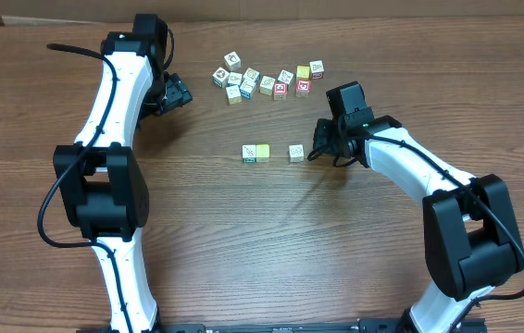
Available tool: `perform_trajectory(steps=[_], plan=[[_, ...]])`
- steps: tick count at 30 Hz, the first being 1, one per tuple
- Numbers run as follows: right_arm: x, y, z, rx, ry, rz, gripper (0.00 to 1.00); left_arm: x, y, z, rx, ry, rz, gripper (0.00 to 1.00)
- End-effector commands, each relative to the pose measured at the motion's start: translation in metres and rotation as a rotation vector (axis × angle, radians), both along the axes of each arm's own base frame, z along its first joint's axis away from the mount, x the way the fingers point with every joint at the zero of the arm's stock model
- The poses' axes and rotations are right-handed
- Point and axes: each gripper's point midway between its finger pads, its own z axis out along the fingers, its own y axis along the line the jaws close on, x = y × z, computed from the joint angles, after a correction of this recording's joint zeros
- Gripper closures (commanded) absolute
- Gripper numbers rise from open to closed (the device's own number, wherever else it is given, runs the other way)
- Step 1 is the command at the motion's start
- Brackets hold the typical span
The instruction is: Form a horizontal line
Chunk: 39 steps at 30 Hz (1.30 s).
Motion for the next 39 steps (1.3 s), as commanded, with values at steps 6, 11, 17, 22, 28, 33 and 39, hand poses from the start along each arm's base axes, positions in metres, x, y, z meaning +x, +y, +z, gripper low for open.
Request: perform_trajectory(steps=[6, 11, 17, 22, 28, 33, 39], plan=[[-0.004, 0.006, 0.003, 0.046, 0.016, 0.005, 0.96, 0.004, -0.001, 0.001, 0.005, -0.008, -0.011, 0.00], [-0.003, 0.006, 0.004, 0.045, 0.007, 0.012, 0.96, 0.004, -0.001, 0.001, 0.005, -0.008, -0.011, 0.00], [-0.002, 0.007, 0.004, 0.047, 0.003, 0.012, 0.96, 0.004, -0.001, 0.001, 0.005, -0.008, -0.011, 0.00], [-0.001, 0.007, 0.005, 0.050, -0.003, 0.012, 0.96, 0.004, -0.001, 0.001, 0.005, -0.008, -0.011, 0.00], [-0.003, 0.015, 0.005, 0.089, 0.011, 0.032, 0.96, 0.004, -0.001, 0.001, 0.005, -0.008, -0.011, 0.00], [-0.006, 0.016, 0.005, 0.097, 0.022, 0.038, 0.96, 0.004, -0.001, 0.001, 0.005, -0.008, -0.011, 0.00], [-0.008, 0.015, 0.003, 0.094, 0.032, 0.037, 0.96, 0.004, -0.001, 0.001, 0.005, -0.008, -0.011, 0.00]])
